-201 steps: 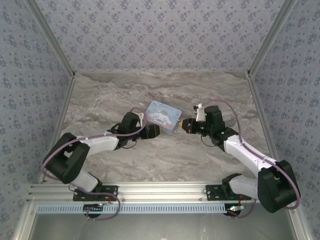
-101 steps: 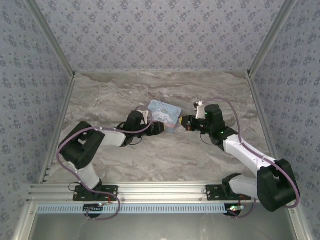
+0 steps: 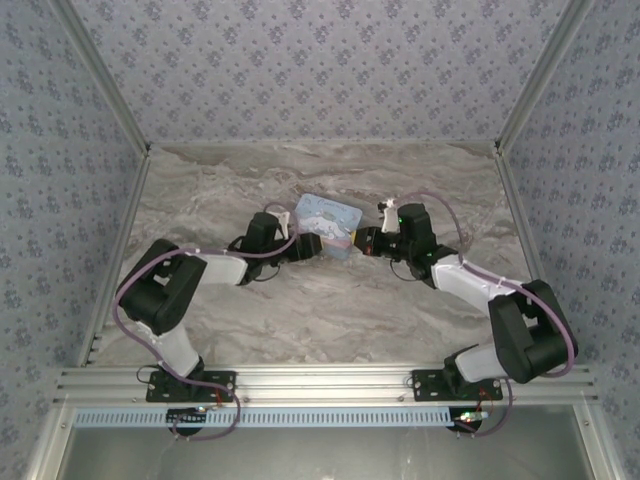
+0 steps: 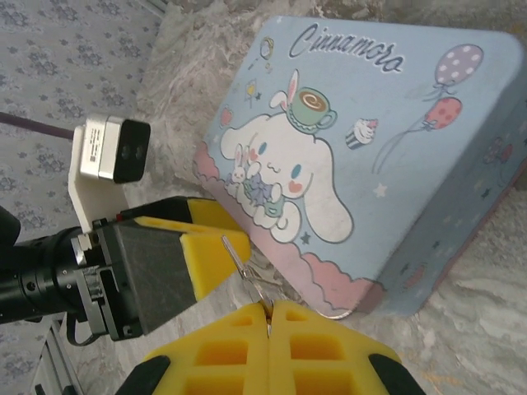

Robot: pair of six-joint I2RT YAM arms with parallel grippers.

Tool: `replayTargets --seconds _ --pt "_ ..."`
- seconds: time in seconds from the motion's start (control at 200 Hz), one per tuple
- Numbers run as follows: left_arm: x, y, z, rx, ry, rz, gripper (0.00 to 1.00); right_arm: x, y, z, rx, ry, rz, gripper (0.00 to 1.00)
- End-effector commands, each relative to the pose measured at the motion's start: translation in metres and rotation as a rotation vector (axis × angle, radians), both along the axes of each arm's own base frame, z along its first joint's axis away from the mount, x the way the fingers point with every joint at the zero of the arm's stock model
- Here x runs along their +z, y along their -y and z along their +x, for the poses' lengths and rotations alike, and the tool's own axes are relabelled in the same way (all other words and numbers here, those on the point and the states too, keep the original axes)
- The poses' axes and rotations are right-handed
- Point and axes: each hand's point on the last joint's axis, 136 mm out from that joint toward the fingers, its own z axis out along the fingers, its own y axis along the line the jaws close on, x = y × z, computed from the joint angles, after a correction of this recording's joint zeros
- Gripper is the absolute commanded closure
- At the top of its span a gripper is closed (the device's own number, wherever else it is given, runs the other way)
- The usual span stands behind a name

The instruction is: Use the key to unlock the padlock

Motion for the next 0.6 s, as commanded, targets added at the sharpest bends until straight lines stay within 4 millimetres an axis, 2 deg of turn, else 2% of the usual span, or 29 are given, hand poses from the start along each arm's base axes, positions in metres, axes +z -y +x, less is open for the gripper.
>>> replayTargets --seconds 0.0,0.125,0.27,0.415,0.595 --pt "0.009 0.000 0.011 -0.023 0.035 -0.002 0.21 0.017 -0.009 0.011 0.014 0.051 0.037 1.00" --pt "0.011 0.000 0.013 -0.030 0.036 -0.009 0.22 0.015 -0.011 0.018 0.012 0.050 0.035 1.00" --pt "0.011 0.004 0.006 -0.045 0.021 -0.033 0.25 0.014 -0.016 0.027 0.014 0.044 0.034 1.00" --pt "0.003 0.012 -0.009 -0.073 -0.001 -0.025 0.24 0.006 -0.018 0.034 0.009 0.028 0.024 1.00" --pt "-0.010 0.019 -0.012 -0.074 -0.016 -0.025 0.21 0.007 -0.020 0.040 0.012 0.052 0.032 1.00"
